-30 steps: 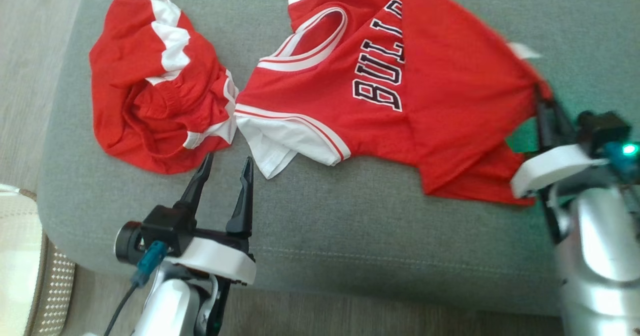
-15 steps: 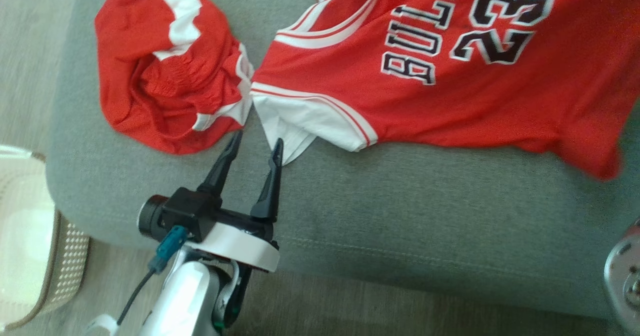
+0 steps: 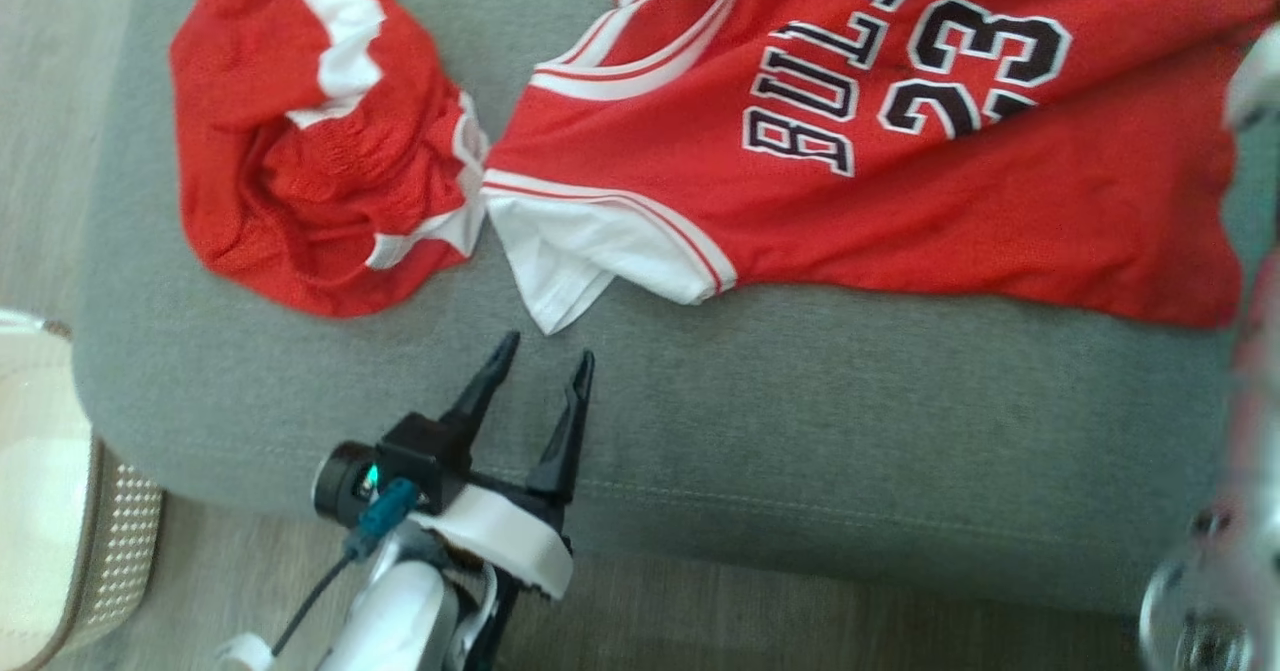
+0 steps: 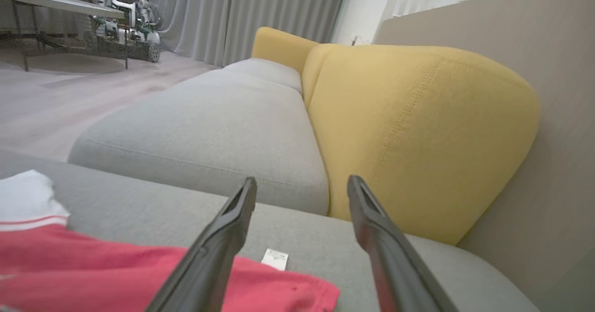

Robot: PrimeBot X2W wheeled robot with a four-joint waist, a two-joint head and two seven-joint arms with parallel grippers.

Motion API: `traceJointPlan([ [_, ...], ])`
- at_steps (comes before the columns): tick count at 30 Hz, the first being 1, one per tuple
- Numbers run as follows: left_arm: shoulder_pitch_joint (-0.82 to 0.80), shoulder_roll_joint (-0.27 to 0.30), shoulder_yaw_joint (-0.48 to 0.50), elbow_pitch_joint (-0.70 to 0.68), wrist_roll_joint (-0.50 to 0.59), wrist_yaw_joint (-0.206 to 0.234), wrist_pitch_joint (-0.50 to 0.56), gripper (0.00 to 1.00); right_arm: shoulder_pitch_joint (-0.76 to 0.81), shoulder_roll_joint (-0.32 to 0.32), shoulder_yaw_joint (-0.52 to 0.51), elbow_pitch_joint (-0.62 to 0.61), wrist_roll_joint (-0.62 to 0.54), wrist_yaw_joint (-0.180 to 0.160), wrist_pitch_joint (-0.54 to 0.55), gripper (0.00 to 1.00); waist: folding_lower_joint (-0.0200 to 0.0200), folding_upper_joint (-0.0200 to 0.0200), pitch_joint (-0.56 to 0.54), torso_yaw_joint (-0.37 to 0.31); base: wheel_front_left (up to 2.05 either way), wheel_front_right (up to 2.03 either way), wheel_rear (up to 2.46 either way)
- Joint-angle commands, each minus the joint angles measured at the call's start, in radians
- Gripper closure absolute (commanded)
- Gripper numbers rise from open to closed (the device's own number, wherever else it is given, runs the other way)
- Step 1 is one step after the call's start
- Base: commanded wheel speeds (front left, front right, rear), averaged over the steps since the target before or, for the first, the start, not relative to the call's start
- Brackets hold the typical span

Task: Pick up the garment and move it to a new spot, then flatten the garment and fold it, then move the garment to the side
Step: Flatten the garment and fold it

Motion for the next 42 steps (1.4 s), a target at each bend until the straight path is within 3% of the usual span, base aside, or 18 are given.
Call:
traceJointPlan([
  [1, 0.011, 0.003, 0.021, -0.014, -0.003, -0.003, -0.006, 0.00, 0.031, 0.013, 0.050, -0.053, 0.046, 0.000, -0.011, 0.00, 0.0000, 0.0000, -0.007, -0.017, 0.00, 0.00, 0.00],
  [8, -0.013, 0.003, 0.049, 0.080, 0.014, 0.044, -0.006, 0.00, 0.295, 0.013, 0.198, -0.258, 0.289, 0.000, -0.017, 0.00, 0.0000, 0.0000, -0.027, -0.065, 0.00, 0.00, 0.00],
  [11, -0.041, 0.005, 0.065, 0.132, 0.034, 0.074, -0.006, 0.00, 0.409, 0.014, 0.211, -0.363, 0.358, 0.000, 0.006, 0.00, 0.0000, 0.0000, -0.039, -0.082, 0.00, 0.00, 0.00],
  [16, -0.074, 0.004, 0.094, 0.172, 0.032, 0.086, -0.006, 0.00, 0.569, 0.014, 0.210, -0.504, 0.448, 0.000, 0.065, 0.00, 0.0000, 0.0000, -0.053, -0.111, 0.00, 0.00, 0.00],
  [22, -0.093, 0.008, 0.128, 0.208, 0.041, 0.094, -0.006, 0.02, 0.648, 0.014, 0.221, -0.598, 0.508, 0.000, 0.107, 0.00, 0.0000, 0.0000, -0.057, -0.146, 0.00, 0.00, 0.00],
  [23, -0.095, 0.010, 0.132, 0.213, 0.044, 0.095, -0.006, 0.52, 0.653, 0.014, 0.223, -0.608, 0.511, 0.000, 0.111, 0.00, 0.0000, 0.0000, -0.058, -0.149, 0.00, 0.00, 0.00],
  [25, -0.097, 0.011, 0.139, 0.226, 0.047, 0.094, -0.006, 1.00, 0.661, 0.014, 0.227, -0.622, 0.522, 0.000, 0.119, 0.00, 0.0000, 0.0000, -0.059, -0.154, 0.00, 0.00, 0.00],
  [29, -0.100, 0.014, 0.160, 0.233, 0.047, 0.092, -0.006, 1.00, 0.688, 0.014, 0.237, -0.603, 0.575, 0.000, 0.134, 0.00, 0.0000, 0.0000, -0.062, -0.153, 0.00, 0.00, 0.00],
  [34, -0.086, 0.022, 0.204, 0.183, 0.052, 0.102, -0.006, 1.00, 0.740, 0.014, 0.300, -0.494, 0.678, 0.000, 0.147, 0.00, 0.0000, 0.0000, -0.068, -0.140, 0.00, 0.00, 0.00],
  [42, -0.053, 0.043, 0.263, 0.109, 0.064, 0.103, -0.006, 1.00, 0.698, 0.014, 0.314, -0.262, 0.665, 0.000, 0.097, 0.00, 0.0000, 0.0000, -0.061, -0.115, 0.00, 0.00, 0.00],
])
